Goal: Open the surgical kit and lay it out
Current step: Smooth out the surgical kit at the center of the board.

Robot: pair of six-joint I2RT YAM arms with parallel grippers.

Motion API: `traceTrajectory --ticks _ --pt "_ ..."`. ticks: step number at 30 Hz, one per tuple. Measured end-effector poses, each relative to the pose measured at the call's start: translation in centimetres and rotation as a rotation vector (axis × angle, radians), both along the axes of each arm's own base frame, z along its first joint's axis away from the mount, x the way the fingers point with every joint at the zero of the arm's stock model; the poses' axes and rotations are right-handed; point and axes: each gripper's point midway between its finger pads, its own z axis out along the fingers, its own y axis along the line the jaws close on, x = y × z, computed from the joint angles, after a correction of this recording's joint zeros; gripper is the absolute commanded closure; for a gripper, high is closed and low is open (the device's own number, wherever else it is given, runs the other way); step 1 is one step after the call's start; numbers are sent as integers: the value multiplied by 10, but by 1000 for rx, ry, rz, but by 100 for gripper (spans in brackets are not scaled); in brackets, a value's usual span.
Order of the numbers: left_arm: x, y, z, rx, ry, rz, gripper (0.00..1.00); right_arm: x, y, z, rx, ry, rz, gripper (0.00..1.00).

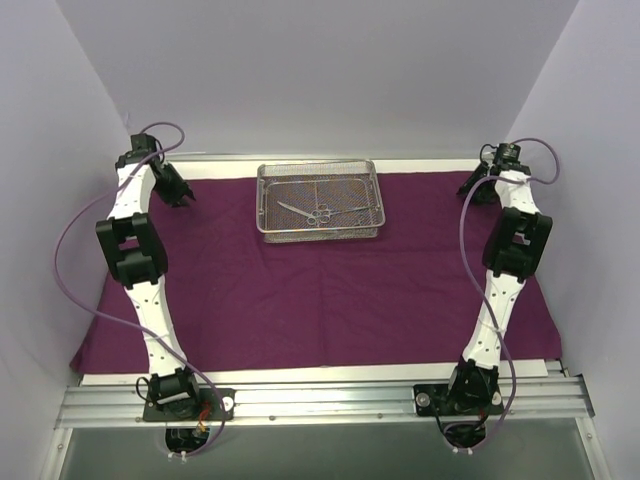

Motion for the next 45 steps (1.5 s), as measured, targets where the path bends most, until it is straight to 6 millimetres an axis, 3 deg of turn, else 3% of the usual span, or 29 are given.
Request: traceTrajectory --ticks 4,9,14,22,30,39,45 --pt "-10 3 -7 -1 51 10 63 -23 15 2 34 40 -2 77" --pt "-18 1 -26 -12 108 9 63 -54 32 -9 60 101 11 100" --pt "-22 -5 -36 -18 135 -2 63 -57 32 -11 54 92 13 100" --pt "-24 -15 -51 -61 173 -21 63 -50 -6 -12 -121 142 -64 100" --pt "-20 -30 -50 -151 160 -26 63 -56 -45 -12 -286 197 -130 100" --pt "-15 -61 -50 -243 140 -52 62 -57 -56 -11 -324 223 -117 100" --pt "-25 -60 -51 -241 144 -17 62 -56 -55 -11 -324 227 -95 100"
